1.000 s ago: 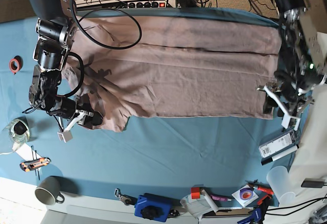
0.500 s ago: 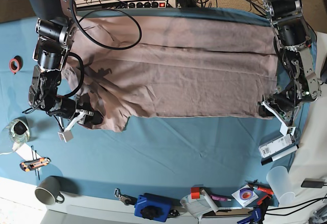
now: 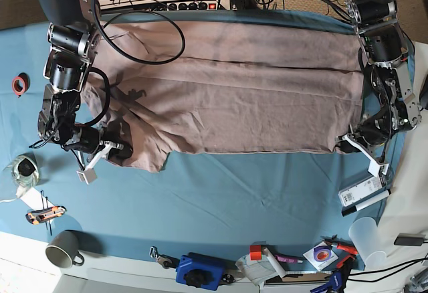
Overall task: Fold the T-shirt properly
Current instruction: 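Grasp the hem corner nearest the left gripper with the left gripper, then lift the hem with both grippers and fold it toward the collar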
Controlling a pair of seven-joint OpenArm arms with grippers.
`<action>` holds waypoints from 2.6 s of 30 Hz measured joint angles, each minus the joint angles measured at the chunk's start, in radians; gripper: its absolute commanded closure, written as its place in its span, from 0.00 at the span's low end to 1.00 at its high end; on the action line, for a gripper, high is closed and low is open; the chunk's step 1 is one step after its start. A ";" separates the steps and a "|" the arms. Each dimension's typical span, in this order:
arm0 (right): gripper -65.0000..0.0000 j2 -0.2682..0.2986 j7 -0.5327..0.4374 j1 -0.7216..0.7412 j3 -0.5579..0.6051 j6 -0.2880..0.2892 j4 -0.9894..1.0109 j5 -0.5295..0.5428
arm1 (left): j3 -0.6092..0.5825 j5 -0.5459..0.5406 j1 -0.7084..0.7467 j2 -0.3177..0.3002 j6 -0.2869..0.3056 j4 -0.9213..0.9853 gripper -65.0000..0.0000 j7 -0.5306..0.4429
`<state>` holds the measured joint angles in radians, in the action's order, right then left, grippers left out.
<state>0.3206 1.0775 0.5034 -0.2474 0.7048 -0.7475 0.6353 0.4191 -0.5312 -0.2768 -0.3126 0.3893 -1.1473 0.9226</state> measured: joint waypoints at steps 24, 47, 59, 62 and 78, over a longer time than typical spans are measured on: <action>1.00 -0.005 0.136 -0.022 0.006 -0.008 -0.431 0.069 | 0.103 -0.358 0.016 -0.072 0.049 -0.188 1.00 0.347; 1.00 -0.008 0.283 -0.355 -0.230 -0.008 -0.739 0.261 | 0.210 -0.595 0.251 -0.109 0.125 -0.396 1.00 0.484; 1.00 -0.006 0.336 -0.519 -0.345 -0.008 -0.895 0.343 | 0.294 -0.588 0.378 -0.110 0.136 -0.544 1.00 0.483; 1.00 0.005 0.338 -0.586 -0.348 -0.008 -0.947 0.348 | 0.294 -0.588 0.392 -0.111 0.136 -0.544 1.00 0.483; 1.00 0.006 0.340 -0.835 -0.551 -0.008 -1.078 0.399 | 0.294 -0.587 0.479 -0.111 0.135 -0.547 1.00 0.484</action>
<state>0.3264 1.4170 -0.3313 -0.7986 0.6971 -1.8252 1.0344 0.7128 -1.1183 0.2024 -0.4236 0.5240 -1.6939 1.4067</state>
